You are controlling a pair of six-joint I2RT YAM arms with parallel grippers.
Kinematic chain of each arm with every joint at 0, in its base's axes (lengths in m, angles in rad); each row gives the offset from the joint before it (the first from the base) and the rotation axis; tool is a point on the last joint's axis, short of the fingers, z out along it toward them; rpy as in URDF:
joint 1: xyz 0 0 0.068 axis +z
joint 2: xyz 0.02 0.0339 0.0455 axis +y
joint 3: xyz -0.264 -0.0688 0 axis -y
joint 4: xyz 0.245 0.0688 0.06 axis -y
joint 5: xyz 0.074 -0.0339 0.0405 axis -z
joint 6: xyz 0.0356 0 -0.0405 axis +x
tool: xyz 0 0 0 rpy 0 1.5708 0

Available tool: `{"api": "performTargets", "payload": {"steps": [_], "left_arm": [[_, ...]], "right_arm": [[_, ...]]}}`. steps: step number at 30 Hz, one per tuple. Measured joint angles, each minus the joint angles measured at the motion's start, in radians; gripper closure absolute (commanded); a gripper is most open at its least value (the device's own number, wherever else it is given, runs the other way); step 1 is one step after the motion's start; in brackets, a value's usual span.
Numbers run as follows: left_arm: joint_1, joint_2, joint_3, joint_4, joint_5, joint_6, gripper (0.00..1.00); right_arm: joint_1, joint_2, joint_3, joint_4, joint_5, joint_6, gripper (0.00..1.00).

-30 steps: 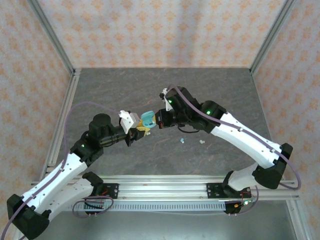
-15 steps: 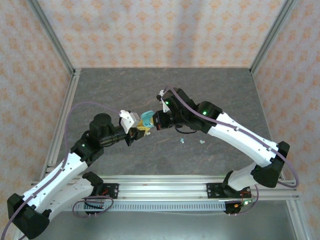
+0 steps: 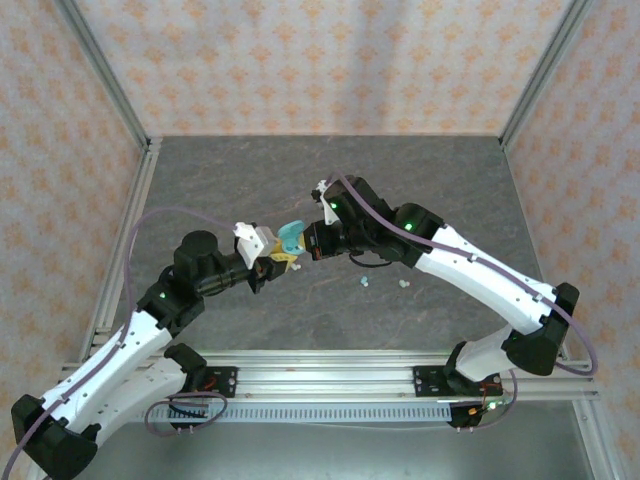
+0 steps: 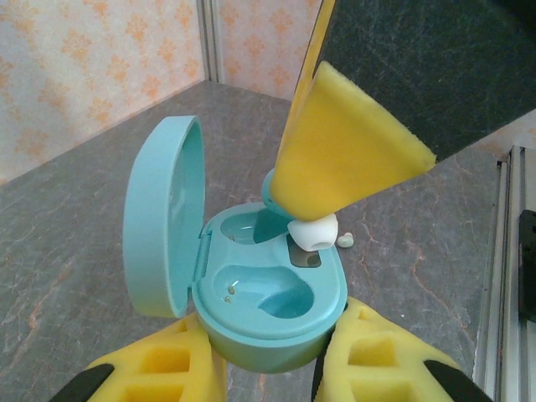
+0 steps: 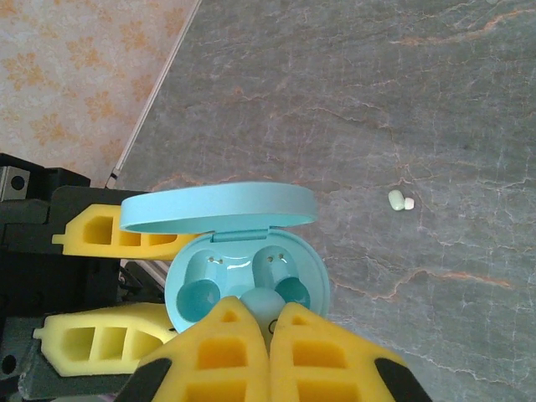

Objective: Insert wireless bluetooth earbuds into charging case

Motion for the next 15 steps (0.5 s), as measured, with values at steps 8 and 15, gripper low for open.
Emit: {"api": "performTargets", "payload": {"steps": [8, 15], "left_arm": [[0.0, -0.001, -0.012, 0.006, 0.0, -0.001, 0.87], [0.0, 0.0, -0.012, 0.008, 0.0, -0.001, 0.87]], "right_arm": [[0.0, 0.0, -0.007, 0.0, 0.0, 0.0, 0.97], [0.0, 0.0, -0.007, 0.0, 0.001, 0.0, 0.97]]}}
